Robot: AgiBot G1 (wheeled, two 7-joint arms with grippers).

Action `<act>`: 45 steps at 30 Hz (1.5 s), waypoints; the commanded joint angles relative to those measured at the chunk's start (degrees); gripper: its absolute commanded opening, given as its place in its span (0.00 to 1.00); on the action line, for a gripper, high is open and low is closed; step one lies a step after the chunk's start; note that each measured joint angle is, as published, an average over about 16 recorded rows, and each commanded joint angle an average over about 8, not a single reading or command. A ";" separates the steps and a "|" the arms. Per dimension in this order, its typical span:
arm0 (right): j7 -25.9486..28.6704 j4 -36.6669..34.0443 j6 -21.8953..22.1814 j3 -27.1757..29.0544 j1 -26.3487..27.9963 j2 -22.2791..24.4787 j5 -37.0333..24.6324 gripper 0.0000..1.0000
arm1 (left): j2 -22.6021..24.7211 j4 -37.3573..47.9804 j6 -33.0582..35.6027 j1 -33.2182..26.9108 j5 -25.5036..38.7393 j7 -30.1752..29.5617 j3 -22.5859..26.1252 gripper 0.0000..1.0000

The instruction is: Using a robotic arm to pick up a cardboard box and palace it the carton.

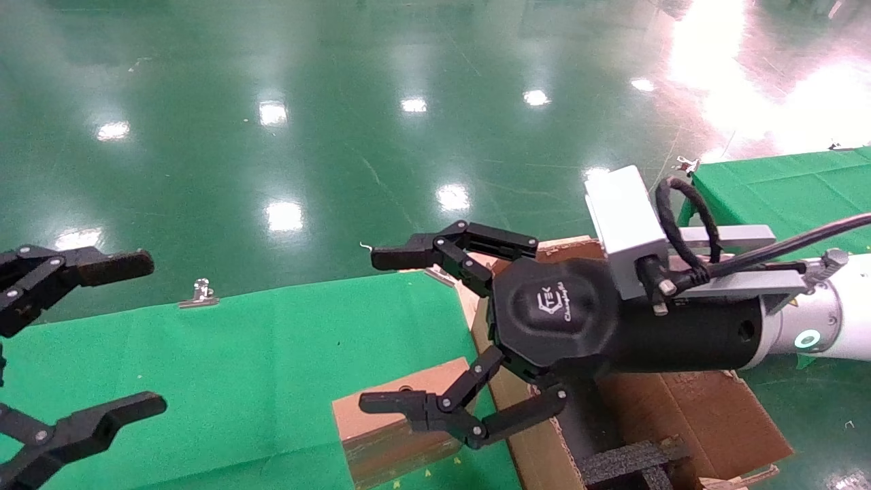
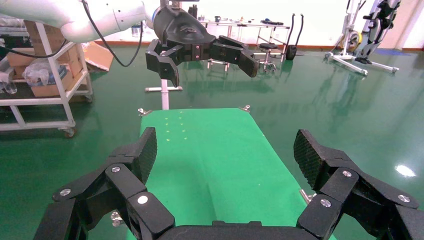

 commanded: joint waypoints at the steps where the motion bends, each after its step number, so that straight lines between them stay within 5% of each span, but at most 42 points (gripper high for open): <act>1: 0.00 0.00 0.00 0.00 0.00 0.00 0.00 1.00 | 0.00 0.00 0.00 0.00 0.00 0.00 0.00 1.00; 12: 0.00 0.00 0.00 0.00 0.00 0.00 0.00 1.00 | 0.00 0.00 0.00 0.00 0.00 0.00 0.00 0.98; 20: 0.00 0.00 0.00 0.00 0.00 0.00 0.00 1.00 | 0.00 0.00 0.00 0.00 0.00 0.00 0.00 0.01; 31: -0.47 -0.96 -0.61 -1.56 1.88 -0.32 -3.80 1.00 | 0.00 0.00 0.00 0.00 0.00 0.00 0.00 0.00; 45: -2.10 -12.27 -4.83 -16.77 19.47 -9.64 -29.56 1.00 | 0.00 0.00 0.00 0.00 0.00 0.00 0.00 0.00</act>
